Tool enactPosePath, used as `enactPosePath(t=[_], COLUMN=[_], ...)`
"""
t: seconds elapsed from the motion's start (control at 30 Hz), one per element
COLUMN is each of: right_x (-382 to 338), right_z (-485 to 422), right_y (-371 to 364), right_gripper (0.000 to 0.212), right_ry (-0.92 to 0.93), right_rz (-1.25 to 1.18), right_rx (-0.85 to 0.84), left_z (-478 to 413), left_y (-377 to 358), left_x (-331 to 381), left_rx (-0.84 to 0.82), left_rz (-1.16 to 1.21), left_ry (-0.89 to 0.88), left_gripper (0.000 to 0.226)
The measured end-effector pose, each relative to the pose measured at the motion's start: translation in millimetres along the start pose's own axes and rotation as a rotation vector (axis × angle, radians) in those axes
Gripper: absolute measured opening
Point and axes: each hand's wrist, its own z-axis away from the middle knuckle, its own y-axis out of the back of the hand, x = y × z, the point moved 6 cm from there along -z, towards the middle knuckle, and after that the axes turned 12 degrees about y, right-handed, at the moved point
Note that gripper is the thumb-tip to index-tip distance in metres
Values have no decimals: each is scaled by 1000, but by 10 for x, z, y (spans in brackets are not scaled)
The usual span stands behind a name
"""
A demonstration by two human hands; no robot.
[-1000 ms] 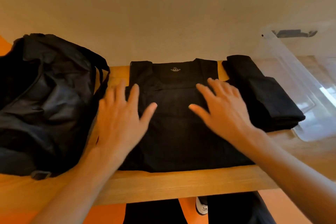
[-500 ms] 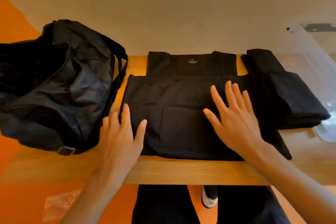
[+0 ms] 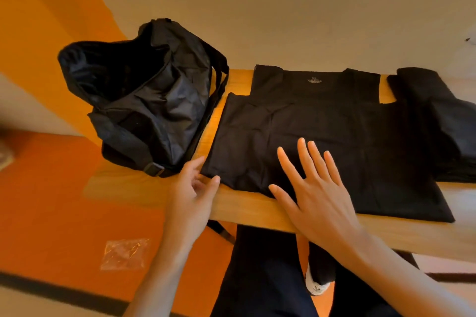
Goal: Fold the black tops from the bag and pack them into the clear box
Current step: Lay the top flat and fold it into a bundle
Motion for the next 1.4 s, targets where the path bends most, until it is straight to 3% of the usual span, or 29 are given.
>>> enactPosePath(t=[0.3, 0.5, 0.63, 0.83, 0.93, 1.0, 1.07, 1.1, 1.2, 1.4], right_x=[-68, -66, -288, -14, 292, 417, 502, 552, 686, 394], right_z=[31, 121, 91, 297, 550, 620, 580, 562, 629, 923], right_y=[-127, -95, -122, -80, -11, 58, 133, 148, 65, 5], right_gripper=[85, 85, 85, 85, 85, 84, 81, 81, 82, 86], right_ry=[67, 4, 36, -89, -218, -255, -267, -290, -392, -333], right_rz=[13, 6, -45, -32, -8, -2, 25, 37, 13, -96], right_rx=[-100, -103, -94, -90, -81, -71, -31, -31, -72, -79], left_z=[-36, -52, -142, -179, 62, 347, 437, 366, 13, -212], left_y=[148, 166, 108, 208, 217, 78, -301, -536, -942, -813], left_x=[-12, -73, 52, -99, 36, 363, 577, 604, 479, 268], left_rx=[191, 100, 90, 113, 312, 416, 292, 160, -91, -68], left_rz=[82, 46, -103, -32, -250, -318, -402, -519, -885, -1076], left_ry=[-8, 37, -12, 97, -56, -370, -641, -674, -537, -595], left_gripper=[11, 6, 15, 32, 32, 28, 33, 47, 76, 90])
